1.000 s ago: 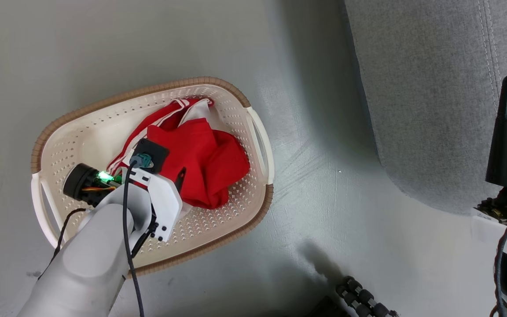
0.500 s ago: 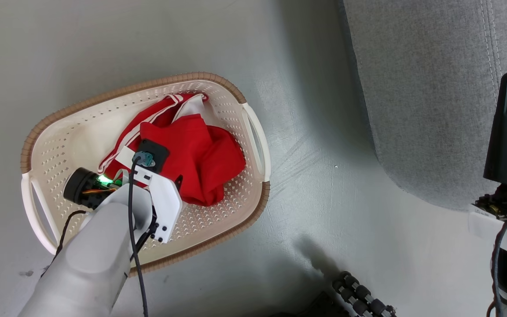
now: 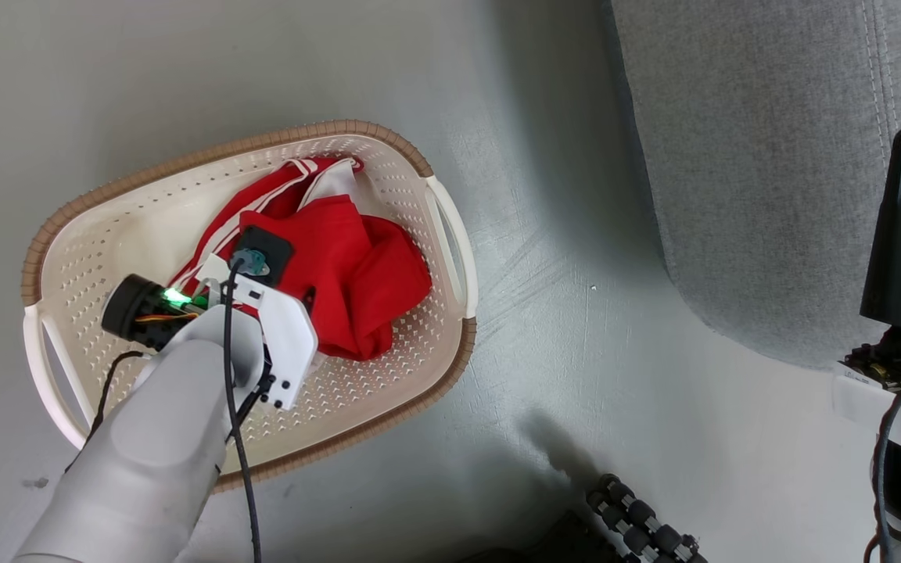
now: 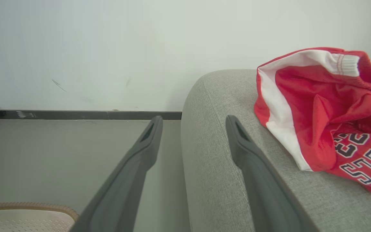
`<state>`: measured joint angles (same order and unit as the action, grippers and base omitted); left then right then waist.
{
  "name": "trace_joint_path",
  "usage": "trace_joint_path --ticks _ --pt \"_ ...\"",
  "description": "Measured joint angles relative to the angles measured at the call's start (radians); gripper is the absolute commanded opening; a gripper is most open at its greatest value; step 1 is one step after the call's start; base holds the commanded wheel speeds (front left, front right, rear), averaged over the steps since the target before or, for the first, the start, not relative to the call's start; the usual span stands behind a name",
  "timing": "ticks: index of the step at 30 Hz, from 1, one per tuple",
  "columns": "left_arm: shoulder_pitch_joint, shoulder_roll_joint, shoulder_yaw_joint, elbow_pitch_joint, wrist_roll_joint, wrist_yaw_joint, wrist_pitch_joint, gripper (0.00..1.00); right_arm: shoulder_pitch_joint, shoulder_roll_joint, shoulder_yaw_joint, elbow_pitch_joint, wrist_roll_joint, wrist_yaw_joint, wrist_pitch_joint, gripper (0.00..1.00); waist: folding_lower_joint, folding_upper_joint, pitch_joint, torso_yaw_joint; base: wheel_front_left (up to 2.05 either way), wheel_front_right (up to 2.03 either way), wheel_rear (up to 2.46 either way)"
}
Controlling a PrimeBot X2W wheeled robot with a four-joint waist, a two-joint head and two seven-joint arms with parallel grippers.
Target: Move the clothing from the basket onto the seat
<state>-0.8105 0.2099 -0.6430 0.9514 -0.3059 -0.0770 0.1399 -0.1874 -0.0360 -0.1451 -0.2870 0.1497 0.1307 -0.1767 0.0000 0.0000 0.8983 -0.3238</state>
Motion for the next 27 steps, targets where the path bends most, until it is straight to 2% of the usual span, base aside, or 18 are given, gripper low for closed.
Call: trace_joint_path --ticks 9,27 --pt "-0.021 0.002 0.014 0.035 0.001 0.042 -0.008 1.0 -0.001 0.0 0.0 0.001 0.0 0.0 -0.001 1.0 0.0 0.0 0.017 0.005 0.0 0.0 0.0" --pt "-0.036 -0.026 0.062 0.109 -0.064 0.041 0.056 1.0 -0.003 0.0 0.015 0.007 0.002 0.0 -0.011 1.0 0.0 0.0 0.037 0.004 0.0 0.0 0.0"
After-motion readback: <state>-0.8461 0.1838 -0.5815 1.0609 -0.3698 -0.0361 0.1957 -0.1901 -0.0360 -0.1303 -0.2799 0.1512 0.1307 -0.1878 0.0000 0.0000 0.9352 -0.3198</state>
